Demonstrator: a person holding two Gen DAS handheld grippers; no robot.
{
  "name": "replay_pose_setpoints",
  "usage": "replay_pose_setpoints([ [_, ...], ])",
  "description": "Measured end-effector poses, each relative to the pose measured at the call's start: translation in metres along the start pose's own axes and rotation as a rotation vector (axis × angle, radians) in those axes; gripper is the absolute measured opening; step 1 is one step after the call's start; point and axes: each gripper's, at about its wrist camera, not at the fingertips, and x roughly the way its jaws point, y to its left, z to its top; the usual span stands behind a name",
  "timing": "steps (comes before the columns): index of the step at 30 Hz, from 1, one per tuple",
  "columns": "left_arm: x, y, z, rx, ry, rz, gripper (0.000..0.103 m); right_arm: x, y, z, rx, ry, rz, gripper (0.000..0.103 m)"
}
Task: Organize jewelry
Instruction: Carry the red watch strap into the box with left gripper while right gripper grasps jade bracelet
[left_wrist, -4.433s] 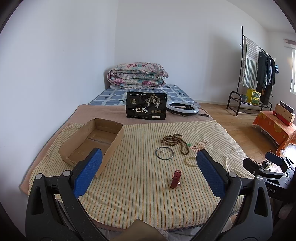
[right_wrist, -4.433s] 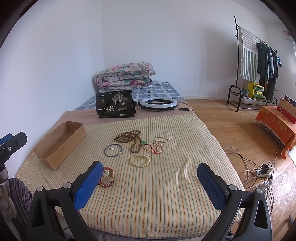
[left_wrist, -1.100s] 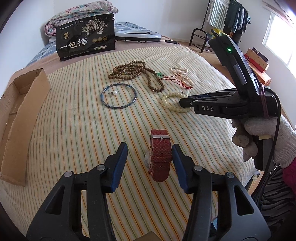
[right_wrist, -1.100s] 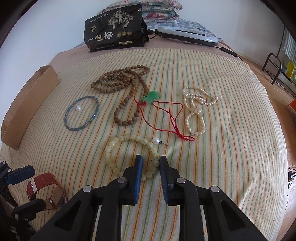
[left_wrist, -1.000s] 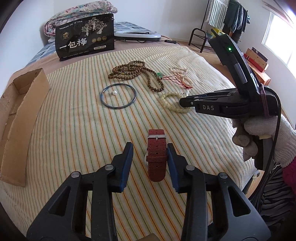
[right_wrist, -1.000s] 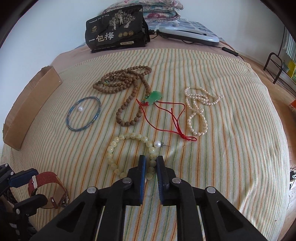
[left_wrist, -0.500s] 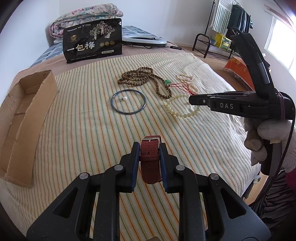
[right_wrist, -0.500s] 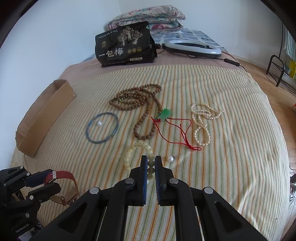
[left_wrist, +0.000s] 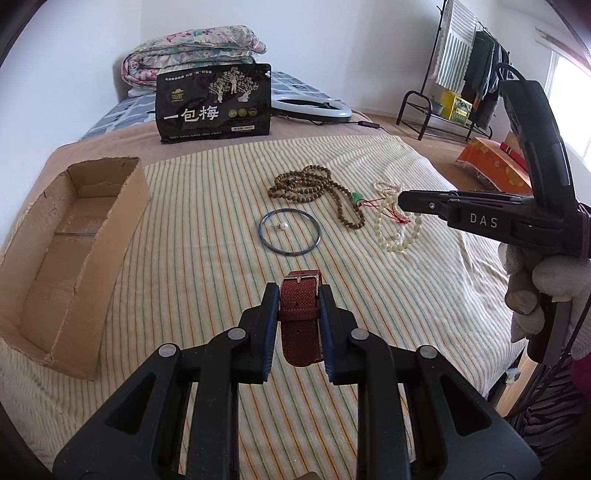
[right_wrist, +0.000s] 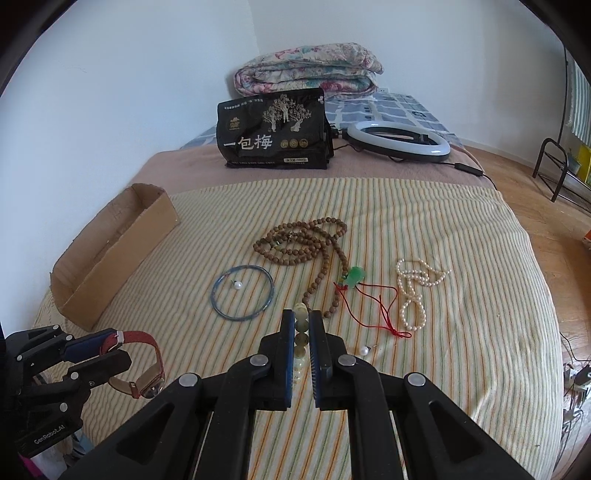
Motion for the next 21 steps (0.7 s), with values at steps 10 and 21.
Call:
replay_pose_setpoints([
  [10, -0.028, 0.035, 0.016, -0.04, -0.082, 0.054, 0.02, -0.009, 0.023, 0.018, -0.003, -0.051, 0.035, 0.005],
  [21, -0.062, 0.091, 0.029, -0.089, -0.153, 0.151, 0.02, -0.006, 0.07, 0.044, -0.041, -0.089, 0.112, 0.005],
])
